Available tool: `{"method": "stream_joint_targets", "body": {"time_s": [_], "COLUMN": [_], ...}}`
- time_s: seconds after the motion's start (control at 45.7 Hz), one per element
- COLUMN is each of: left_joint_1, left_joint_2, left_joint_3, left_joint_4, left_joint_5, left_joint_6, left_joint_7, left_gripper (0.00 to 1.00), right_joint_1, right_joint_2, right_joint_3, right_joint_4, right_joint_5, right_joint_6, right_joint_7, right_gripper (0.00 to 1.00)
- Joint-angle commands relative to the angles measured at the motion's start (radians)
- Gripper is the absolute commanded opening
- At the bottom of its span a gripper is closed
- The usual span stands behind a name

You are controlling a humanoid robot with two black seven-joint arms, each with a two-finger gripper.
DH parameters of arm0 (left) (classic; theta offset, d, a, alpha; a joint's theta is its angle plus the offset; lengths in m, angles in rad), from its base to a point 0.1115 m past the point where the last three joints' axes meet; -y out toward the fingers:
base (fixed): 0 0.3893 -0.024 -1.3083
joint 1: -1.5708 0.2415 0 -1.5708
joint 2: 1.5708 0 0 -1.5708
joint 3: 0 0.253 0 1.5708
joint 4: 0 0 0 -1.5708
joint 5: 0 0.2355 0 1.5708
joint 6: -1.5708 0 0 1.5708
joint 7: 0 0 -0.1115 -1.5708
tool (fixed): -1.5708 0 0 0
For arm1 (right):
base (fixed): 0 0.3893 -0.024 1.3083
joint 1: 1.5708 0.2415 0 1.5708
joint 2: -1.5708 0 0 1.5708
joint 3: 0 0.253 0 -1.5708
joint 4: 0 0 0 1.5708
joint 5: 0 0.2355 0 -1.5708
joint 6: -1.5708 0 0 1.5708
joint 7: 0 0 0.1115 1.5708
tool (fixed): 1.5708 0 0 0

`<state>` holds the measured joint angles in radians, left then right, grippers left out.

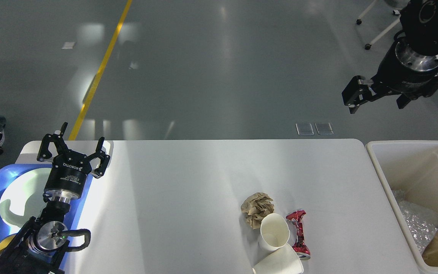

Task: Tidy desktop
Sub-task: 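Raise the right gripper and move it over the crumpled paper ball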

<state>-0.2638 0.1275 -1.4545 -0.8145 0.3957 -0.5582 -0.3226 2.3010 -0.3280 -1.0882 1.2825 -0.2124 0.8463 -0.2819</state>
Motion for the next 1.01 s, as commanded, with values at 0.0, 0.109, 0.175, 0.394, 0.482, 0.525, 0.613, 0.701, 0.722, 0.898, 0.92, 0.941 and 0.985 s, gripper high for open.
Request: {"method": "stream_joint_targets", "body": {"time_s": [0.0,0.109,0.175,0.394,0.482,0.525,0.613,0.701,0.722,0.898,0.92,0.941,0.985], "left_joint_1": [0.0,0.0,0.0,0.0,0.0,0.0,0.0,0.0,0.0,0.0,0.0,-0.002,0.0], "left_joint_2": [0.0,0.0,0.0,0.001,0.0,0.0,0.001,0.001,0.0,0.0,0.0,0.0,0.001], "left_joint_3": [0.0,0.0,-0.001,-0.001,-0.001,-0.001,-0.001,-0.001,-0.001,-0.001,-0.001,-0.001,-0.001], "left_joint_4": [0.0,0.0,0.0,0.0,0.0,0.0,0.0,0.0,0.0,0.0,0.0,0.0,0.0], "left_joint_5": [0.0,0.0,0.0,0.0,0.0,0.0,0.0,0.0,0.0,0.0,0.0,0.0,0.0], "left_joint_6": [0.0,0.0,0.0,0.0,0.0,-0.002,0.0,0.0,-0.002,-0.002,-0.002,-0.002,-0.002], "left_joint_7": [-0.001,0.0,0.0,0.0,0.0,0.0,0.0,0.0,0.0,0.0,0.0,0.0,0.0], "left_gripper": [0.97,0.97,0.97,0.97,0.97,0.97,0.97,0.97,0.97,0.97,0.97,0.97,0.97], "right_joint_1": [0.101,0.173,0.209,0.216,0.215,0.215,0.212,0.204,0.201,0.164,0.154,0.146,0.127], "right_joint_2": [0.066,0.087,0.09,0.109,0.109,0.106,0.102,0.102,0.102,0.109,0.11,0.112,0.113], "right_joint_3": [0.001,0.001,-0.001,-0.016,-0.068,-0.084,-0.088,-0.088,-0.088,-0.079,-0.078,-0.076,-0.076], "right_joint_4": [0.103,0.175,0.216,0.304,0.304,0.302,0.301,0.301,0.301,0.301,0.301,0.301,0.301], "right_joint_5": [0.106,0.203,0.226,0.22,0.232,0.248,0.277,0.304,0.318,0.352,0.354,0.355,0.366], "right_joint_6": [0.002,0.004,-0.001,-0.006,-0.021,-0.026,-0.029,-0.033,-0.036,-0.087,-0.09,-0.09,-0.098], "right_joint_7": [0.001,0.009,0.012,0.012,0.012,0.012,0.012,0.01,0.01,0.012,0.01,0.01,0.01], "right_gripper": [1.0,1.0,1.0,1.0,1.0,1.0,1.0,1.0,1.0,1.0,1.0,1.0,1.0]}}
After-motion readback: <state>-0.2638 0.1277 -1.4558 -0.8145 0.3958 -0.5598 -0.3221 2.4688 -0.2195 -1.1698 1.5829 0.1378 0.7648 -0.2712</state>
